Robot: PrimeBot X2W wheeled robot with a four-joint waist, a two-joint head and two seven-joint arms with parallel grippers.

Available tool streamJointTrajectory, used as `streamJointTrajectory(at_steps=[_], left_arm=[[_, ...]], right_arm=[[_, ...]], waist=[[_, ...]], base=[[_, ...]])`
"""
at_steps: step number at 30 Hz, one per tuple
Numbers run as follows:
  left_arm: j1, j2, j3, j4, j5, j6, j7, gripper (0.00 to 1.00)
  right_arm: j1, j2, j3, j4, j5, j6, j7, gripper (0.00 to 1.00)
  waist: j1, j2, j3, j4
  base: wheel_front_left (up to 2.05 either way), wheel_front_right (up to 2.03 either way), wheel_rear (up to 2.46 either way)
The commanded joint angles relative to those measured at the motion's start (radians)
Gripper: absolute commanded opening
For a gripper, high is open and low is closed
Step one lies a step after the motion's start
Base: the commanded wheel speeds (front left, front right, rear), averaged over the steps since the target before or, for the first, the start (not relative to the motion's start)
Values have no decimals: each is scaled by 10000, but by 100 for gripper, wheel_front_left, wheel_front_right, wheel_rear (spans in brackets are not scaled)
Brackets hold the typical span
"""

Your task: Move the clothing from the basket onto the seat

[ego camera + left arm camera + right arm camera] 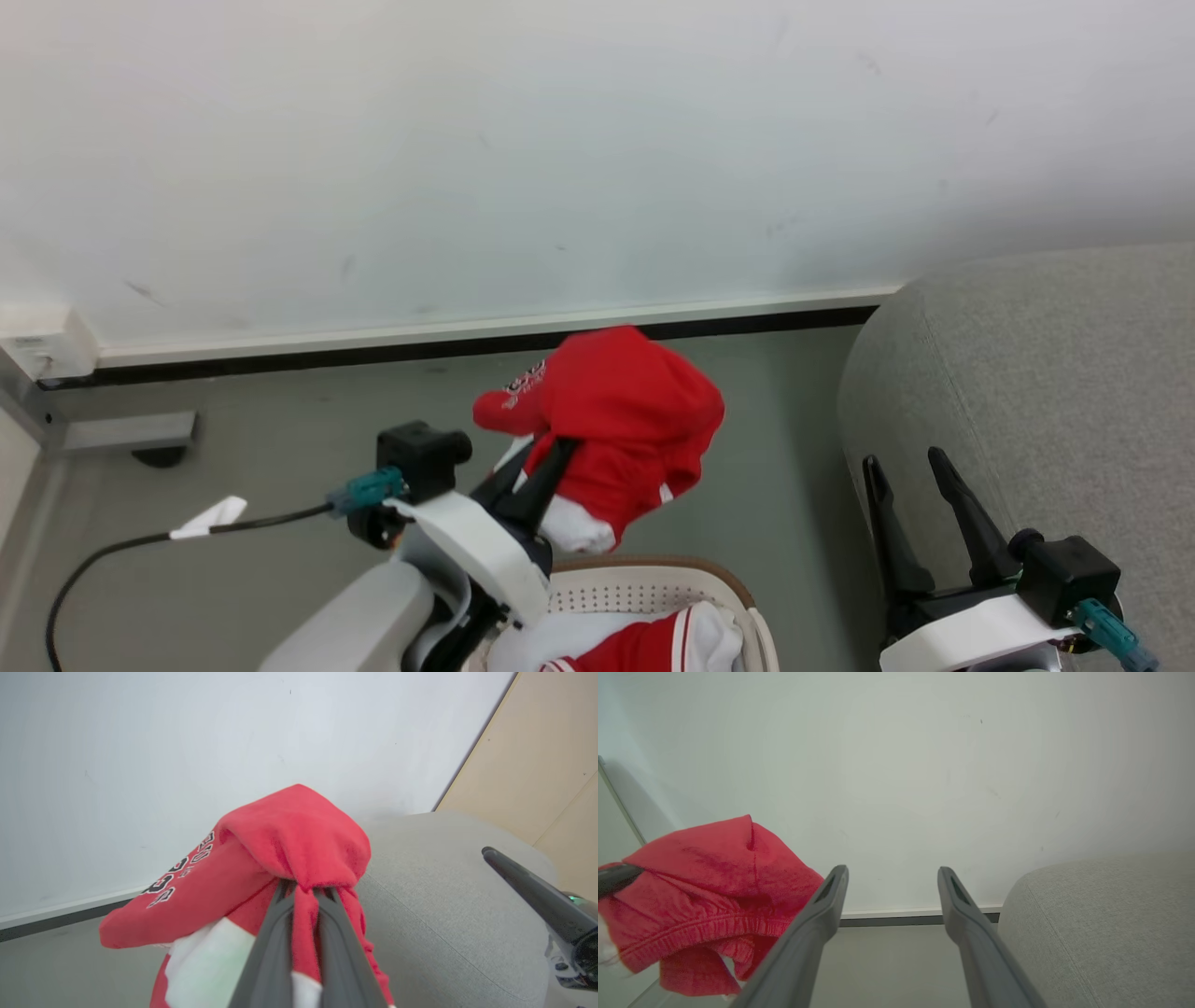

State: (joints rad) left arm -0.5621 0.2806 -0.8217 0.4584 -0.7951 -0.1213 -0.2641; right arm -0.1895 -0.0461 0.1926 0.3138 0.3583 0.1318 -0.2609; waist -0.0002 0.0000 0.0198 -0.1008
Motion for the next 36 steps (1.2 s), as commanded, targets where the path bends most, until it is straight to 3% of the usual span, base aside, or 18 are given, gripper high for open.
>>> streamJointTrajectory(at_steps=[1,11,20,28,36], left_arm=[[77,43,273,-274,226,79,-3,0],[-270,-59,1211,-1536,537,212,-4,0],[0,-117,1229,-1731,449,234,-4,0],[83,-232,1091,-1636,322,172,60,0],[95,-578,543,-1590,235,66,190,0]], right_arm=[[71,-37,43,9,-9,-21,-21,100],[169,-33,508,-184,-43,-21,-20,100],[169,-58,1191,-322,77,-21,-21,100],[-844,-400,3181,382,45,-23,-21,100],[-1673,-197,3951,1316,704,-21,-21,100]], waist=[[2,0,-168,111],[2,0,-469,222],[2,0,-349,252],[2,0,-233,449],[2,0,-264,1133]], base=[[0,0,0],[0,0,0],[0,0,0],[0,0,0],[0,0,0]])
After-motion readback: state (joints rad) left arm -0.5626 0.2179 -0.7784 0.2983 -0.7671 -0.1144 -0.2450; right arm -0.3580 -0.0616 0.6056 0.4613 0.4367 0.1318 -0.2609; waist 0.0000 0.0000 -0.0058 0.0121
